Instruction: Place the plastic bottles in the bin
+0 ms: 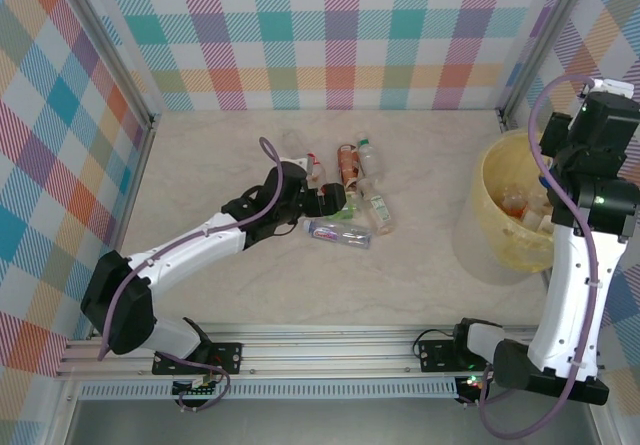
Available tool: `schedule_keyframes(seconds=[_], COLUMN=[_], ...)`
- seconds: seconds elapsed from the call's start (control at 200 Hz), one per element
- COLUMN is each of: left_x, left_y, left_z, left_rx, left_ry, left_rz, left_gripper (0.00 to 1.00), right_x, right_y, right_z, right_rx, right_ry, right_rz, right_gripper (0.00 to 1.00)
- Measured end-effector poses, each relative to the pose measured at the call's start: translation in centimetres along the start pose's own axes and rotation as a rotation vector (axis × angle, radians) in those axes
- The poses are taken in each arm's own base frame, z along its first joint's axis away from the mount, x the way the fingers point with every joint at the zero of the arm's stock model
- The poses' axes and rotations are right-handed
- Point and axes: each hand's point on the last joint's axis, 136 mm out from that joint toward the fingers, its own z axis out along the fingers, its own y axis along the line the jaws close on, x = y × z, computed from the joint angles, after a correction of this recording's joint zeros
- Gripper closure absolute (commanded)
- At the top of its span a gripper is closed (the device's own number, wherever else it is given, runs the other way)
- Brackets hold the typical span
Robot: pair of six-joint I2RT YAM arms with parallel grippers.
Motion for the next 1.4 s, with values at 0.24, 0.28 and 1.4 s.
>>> schedule_keyframes(seconds=[0.24, 0.28, 1.4], left_x=[0.3, 0.2, -0.2], left_y=[0.4, 0.3, 1.4], left_z=[0.3, 0.3, 0.9], left_rx=[-0.021, -0.021, -0.104], left_ry=[0.014, 0.015, 0.011], left_rz=[-0.001, -0.001, -0.031], left_gripper=[0.0, 0.0, 0.0], right_x=[2.7, 3.3, 4.7], right_y=[-2.1, -2.4, 3.5], right_z=[3.1, 3.7, 3.4], right_rx=[0.175, 0.198, -0.203], right_ry=[0.099, 0.111, 0.069], right_rz=[-0.136, -0.152, 0.086], right_gripper=[0.53, 0.53, 0.0])
